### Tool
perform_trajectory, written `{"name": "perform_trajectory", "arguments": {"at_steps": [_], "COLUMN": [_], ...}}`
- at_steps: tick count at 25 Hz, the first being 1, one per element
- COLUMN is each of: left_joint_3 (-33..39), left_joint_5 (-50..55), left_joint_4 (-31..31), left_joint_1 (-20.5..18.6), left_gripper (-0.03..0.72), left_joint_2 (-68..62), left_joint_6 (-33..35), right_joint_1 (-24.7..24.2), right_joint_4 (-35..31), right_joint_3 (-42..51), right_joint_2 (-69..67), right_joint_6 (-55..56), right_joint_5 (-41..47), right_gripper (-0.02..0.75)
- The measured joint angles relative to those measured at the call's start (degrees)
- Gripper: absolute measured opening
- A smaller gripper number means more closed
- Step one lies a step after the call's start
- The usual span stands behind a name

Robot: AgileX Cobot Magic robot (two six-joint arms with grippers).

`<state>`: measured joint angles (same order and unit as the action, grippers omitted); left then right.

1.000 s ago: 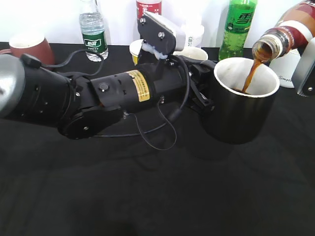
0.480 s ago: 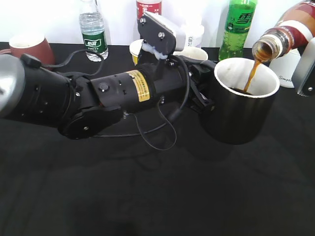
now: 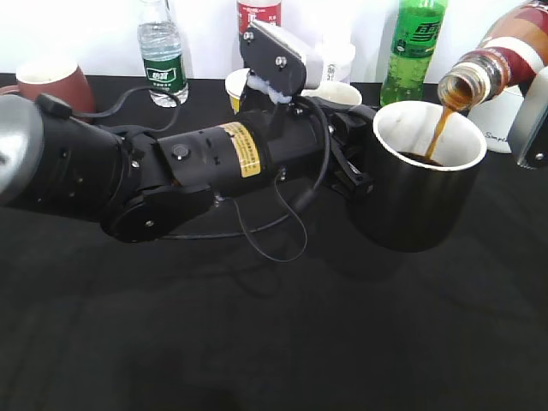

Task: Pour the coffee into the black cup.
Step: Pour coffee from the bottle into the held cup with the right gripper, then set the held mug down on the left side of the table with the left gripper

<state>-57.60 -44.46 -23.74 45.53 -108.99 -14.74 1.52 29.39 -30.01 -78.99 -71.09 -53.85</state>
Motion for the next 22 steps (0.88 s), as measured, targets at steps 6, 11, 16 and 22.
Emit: {"name": "perform_trajectory", "arguments": {"at_steps": [6, 11, 16, 22], "left_joint_3": [0.0, 0.0, 0.3, 11.8], "left_joint_5": [-0.3, -2.3, -2.2, -4.6], "left_joint_4": [0.0, 0.6, 0.4, 0.3], "left_joint_1": [0.0, -0.8, -8.2, -19.5], "left_gripper": [0.059, 0.059, 0.059, 0.059], "left_joint_2": [0.0, 0.0, 4.1, 10.9], "left_joint_6": [0.1, 0.1, 0.1, 0.1], "right_joint_1": [0.0, 0.0, 0.0, 0.0], "right_joint_4": [1.4, 4.1, 4.1, 4.1], "right_joint_3": [0.0, 0.0, 0.0, 0.0], "right_joint_2": [0.0, 0.0, 0.0, 0.0], "right_joint_6": [9.3, 35.0, 69.8, 84.9], "right_joint_5": [-0.1, -0.1, -0.1, 0.3], "right_gripper": [0.528, 0.528, 0.528, 0.528]}}
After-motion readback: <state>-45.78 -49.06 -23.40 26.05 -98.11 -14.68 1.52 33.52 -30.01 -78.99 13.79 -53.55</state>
